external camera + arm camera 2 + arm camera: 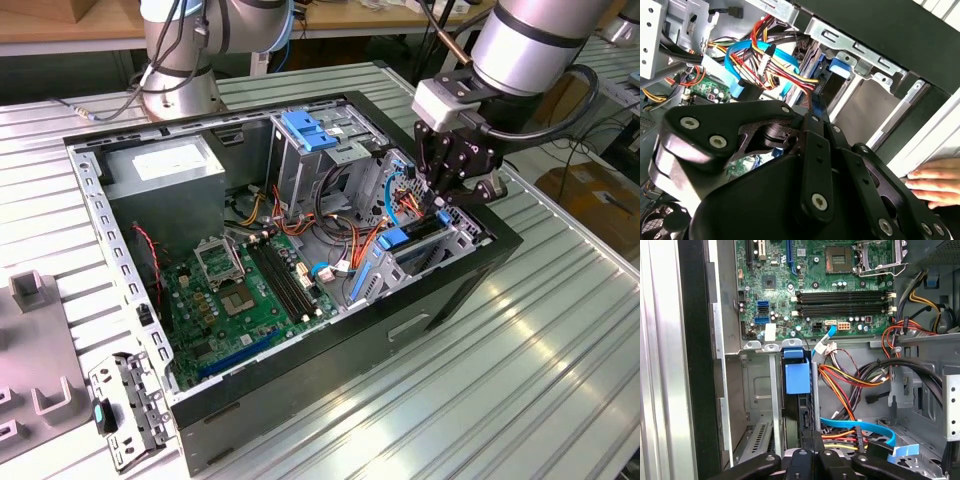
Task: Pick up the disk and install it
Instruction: 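Insert the second disk wire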
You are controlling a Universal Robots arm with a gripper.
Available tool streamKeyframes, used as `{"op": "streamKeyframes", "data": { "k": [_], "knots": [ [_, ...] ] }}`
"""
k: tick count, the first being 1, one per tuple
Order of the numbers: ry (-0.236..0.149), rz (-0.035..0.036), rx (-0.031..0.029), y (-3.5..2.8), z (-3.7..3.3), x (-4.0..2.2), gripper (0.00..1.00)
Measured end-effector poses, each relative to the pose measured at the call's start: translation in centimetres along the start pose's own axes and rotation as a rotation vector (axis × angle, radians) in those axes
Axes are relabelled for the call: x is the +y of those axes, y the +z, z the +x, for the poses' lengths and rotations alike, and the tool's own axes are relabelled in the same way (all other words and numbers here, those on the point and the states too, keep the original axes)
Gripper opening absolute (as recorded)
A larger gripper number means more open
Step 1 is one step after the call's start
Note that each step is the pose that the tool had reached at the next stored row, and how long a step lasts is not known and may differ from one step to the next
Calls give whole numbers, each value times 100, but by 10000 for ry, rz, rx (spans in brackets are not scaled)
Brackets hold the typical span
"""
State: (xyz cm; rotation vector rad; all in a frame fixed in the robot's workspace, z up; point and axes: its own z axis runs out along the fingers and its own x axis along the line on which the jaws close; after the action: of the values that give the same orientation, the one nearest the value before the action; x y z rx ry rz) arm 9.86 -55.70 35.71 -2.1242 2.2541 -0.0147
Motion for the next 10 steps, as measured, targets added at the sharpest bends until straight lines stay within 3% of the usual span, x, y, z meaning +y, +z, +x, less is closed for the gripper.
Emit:
{"op": "streamKeyframes", "data": {
  "k": [2,4,7,10],
  "knots": [
    [0,0,1,-1,2,32,11],
    [0,0,1,-4,8,118,11],
    [-2,1,1,-7,8,127,11],
    [-2,2,-5,-89,6,124,11]
  ]
}}
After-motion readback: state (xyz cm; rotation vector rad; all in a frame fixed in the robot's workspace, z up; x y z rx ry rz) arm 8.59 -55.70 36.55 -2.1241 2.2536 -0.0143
